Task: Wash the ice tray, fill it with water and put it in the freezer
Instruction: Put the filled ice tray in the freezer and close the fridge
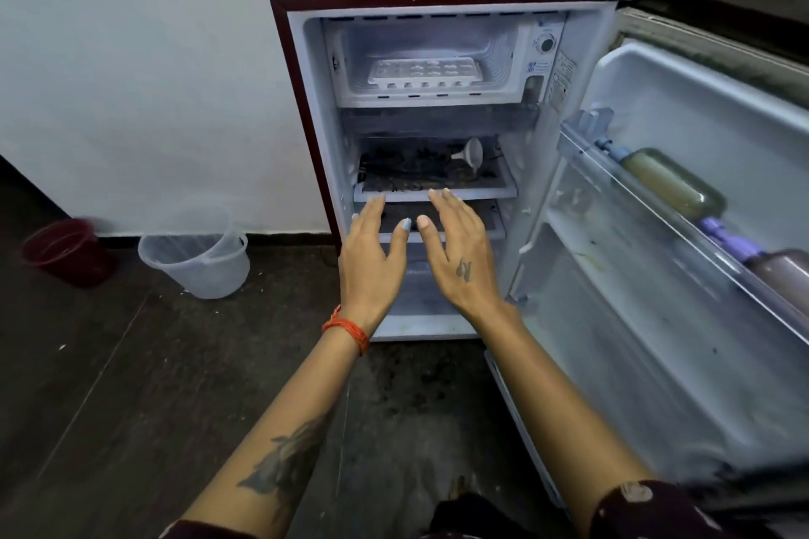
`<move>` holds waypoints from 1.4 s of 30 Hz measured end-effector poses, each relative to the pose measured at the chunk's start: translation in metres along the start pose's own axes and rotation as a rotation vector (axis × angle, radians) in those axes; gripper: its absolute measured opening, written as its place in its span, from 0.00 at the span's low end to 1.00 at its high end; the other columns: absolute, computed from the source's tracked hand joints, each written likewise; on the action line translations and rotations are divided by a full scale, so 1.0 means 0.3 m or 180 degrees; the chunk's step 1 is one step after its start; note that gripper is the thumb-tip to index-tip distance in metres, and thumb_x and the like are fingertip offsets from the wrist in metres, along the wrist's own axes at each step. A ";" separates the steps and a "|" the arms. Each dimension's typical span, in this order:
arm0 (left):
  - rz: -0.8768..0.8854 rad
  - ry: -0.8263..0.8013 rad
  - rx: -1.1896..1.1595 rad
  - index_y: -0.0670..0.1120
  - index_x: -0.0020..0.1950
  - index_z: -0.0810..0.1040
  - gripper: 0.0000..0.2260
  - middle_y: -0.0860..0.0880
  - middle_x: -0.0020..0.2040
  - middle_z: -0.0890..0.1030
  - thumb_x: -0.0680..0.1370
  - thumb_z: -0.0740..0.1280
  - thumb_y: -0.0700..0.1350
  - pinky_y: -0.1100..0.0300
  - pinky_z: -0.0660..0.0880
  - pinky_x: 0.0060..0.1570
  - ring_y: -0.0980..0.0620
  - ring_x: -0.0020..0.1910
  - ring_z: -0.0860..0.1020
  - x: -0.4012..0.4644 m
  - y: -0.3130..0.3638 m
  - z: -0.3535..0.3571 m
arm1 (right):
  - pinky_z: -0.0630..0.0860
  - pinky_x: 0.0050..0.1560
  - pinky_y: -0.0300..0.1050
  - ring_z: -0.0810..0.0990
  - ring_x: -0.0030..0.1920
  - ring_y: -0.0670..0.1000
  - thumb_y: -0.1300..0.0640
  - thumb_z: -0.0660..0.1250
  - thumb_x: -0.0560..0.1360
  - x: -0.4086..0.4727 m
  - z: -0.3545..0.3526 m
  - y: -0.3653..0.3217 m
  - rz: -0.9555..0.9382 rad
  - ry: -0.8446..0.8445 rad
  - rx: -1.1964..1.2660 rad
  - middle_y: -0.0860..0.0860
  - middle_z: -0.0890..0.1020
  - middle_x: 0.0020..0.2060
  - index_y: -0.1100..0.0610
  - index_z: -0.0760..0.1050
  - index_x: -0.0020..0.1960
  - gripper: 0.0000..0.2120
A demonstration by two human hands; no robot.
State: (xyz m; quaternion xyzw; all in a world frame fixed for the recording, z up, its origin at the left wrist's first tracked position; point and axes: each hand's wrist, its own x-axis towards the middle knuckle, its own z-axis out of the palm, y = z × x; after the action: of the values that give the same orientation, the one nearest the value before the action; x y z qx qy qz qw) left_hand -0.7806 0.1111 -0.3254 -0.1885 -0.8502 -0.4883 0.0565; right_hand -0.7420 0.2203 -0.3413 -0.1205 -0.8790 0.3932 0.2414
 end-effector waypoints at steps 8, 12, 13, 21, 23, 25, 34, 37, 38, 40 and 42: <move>0.0039 0.0155 -0.0027 0.42 0.71 0.68 0.21 0.45 0.71 0.71 0.79 0.63 0.46 0.64 0.61 0.66 0.49 0.71 0.67 -0.238 0.042 -0.010 | 0.53 0.74 0.44 0.56 0.76 0.49 0.40 0.49 0.78 -0.240 -0.078 0.013 0.0072 0.0000 -0.0012 0.51 0.63 0.74 0.53 0.62 0.74 0.29; -0.0036 0.0200 -0.0034 0.43 0.72 0.68 0.21 0.46 0.71 0.70 0.79 0.64 0.46 0.63 0.61 0.66 0.50 0.71 0.67 -0.346 0.065 0.022 | 0.54 0.75 0.46 0.56 0.76 0.48 0.40 0.51 0.78 -0.341 -0.132 0.037 0.0117 -0.0040 0.0045 0.50 0.63 0.74 0.52 0.61 0.74 0.28; -0.0043 0.0214 -0.0047 0.43 0.71 0.68 0.21 0.45 0.71 0.70 0.79 0.64 0.47 0.62 0.62 0.67 0.50 0.71 0.67 -0.373 0.073 0.031 | 0.54 0.75 0.47 0.56 0.76 0.49 0.40 0.51 0.78 -0.365 -0.148 0.045 0.0129 -0.0073 0.0052 0.50 0.62 0.75 0.51 0.61 0.74 0.28; -0.0161 0.0355 -0.0048 0.43 0.71 0.69 0.21 0.44 0.70 0.71 0.79 0.64 0.45 0.65 0.62 0.65 0.49 0.71 0.68 -0.612 0.196 0.131 | 0.52 0.73 0.42 0.56 0.75 0.49 0.42 0.52 0.78 -0.561 -0.321 0.119 0.0033 -0.0232 -0.0045 0.50 0.62 0.75 0.51 0.61 0.74 0.26; -0.0157 0.0369 -0.0072 0.43 0.70 0.69 0.20 0.44 0.70 0.72 0.79 0.65 0.45 0.64 0.63 0.65 0.49 0.70 0.68 -0.686 0.229 0.161 | 0.49 0.72 0.39 0.57 0.75 0.49 0.42 0.52 0.78 -0.616 -0.365 0.144 0.0015 -0.0240 -0.0069 0.50 0.62 0.75 0.51 0.62 0.74 0.27; -0.0115 0.0421 -0.0095 0.42 0.69 0.70 0.20 0.43 0.69 0.73 0.78 0.65 0.44 0.58 0.65 0.67 0.47 0.69 0.70 -0.755 0.257 0.193 | 0.50 0.72 0.39 0.57 0.75 0.49 0.43 0.52 0.79 -0.671 -0.410 0.168 0.0015 -0.0253 -0.0067 0.50 0.62 0.75 0.51 0.62 0.74 0.26; 0.0071 0.0301 -0.0204 0.44 0.70 0.69 0.23 0.45 0.71 0.71 0.76 0.62 0.49 0.58 0.65 0.67 0.54 0.70 0.66 -0.974 0.375 0.379 | 0.51 0.72 0.36 0.57 0.74 0.45 0.41 0.50 0.78 -0.877 -0.595 0.309 0.0026 0.0172 -0.0234 0.49 0.64 0.73 0.51 0.64 0.73 0.27; 0.0280 0.0197 -0.0213 0.44 0.71 0.68 0.24 0.45 0.72 0.69 0.77 0.61 0.53 0.64 0.61 0.67 0.58 0.70 0.64 -0.998 0.400 0.436 | 0.48 0.71 0.29 0.59 0.73 0.46 0.41 0.51 0.79 -0.910 -0.650 0.351 0.0018 0.0500 -0.0302 0.50 0.65 0.73 0.53 0.66 0.72 0.27; 0.0358 0.0129 -0.0221 0.44 0.71 0.68 0.25 0.45 0.72 0.68 0.77 0.60 0.54 0.66 0.61 0.67 0.58 0.70 0.63 -1.002 0.408 0.453 | 0.48 0.71 0.30 0.59 0.73 0.47 0.40 0.51 0.79 -0.918 -0.666 0.363 0.0038 0.0611 -0.0310 0.50 0.65 0.72 0.54 0.66 0.72 0.27; 0.0502 -0.0007 -0.0233 0.44 0.72 0.67 0.25 0.45 0.73 0.67 0.77 0.59 0.54 0.68 0.60 0.68 0.58 0.70 0.63 -1.006 0.426 0.488 | 0.49 0.72 0.31 0.61 0.73 0.50 0.41 0.50 0.80 -0.927 -0.700 0.383 0.0084 0.0854 -0.0339 0.52 0.66 0.72 0.55 0.67 0.71 0.27; 0.0563 -0.0127 -0.0273 0.44 0.72 0.67 0.26 0.45 0.73 0.67 0.77 0.58 0.54 0.63 0.62 0.69 0.56 0.71 0.63 -1.010 0.451 0.517 | 0.51 0.72 0.31 0.63 0.72 0.52 0.42 0.50 0.80 -0.934 -0.737 0.391 0.0069 0.1130 -0.0395 0.53 0.68 0.71 0.57 0.68 0.70 0.27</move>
State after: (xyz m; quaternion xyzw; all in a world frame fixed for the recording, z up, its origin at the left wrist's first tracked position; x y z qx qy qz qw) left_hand -0.4366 0.2240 -0.3810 -0.2747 -0.8095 -0.5135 0.0744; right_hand -0.3852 0.3252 -0.3947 -0.2121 -0.8438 0.3134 0.3805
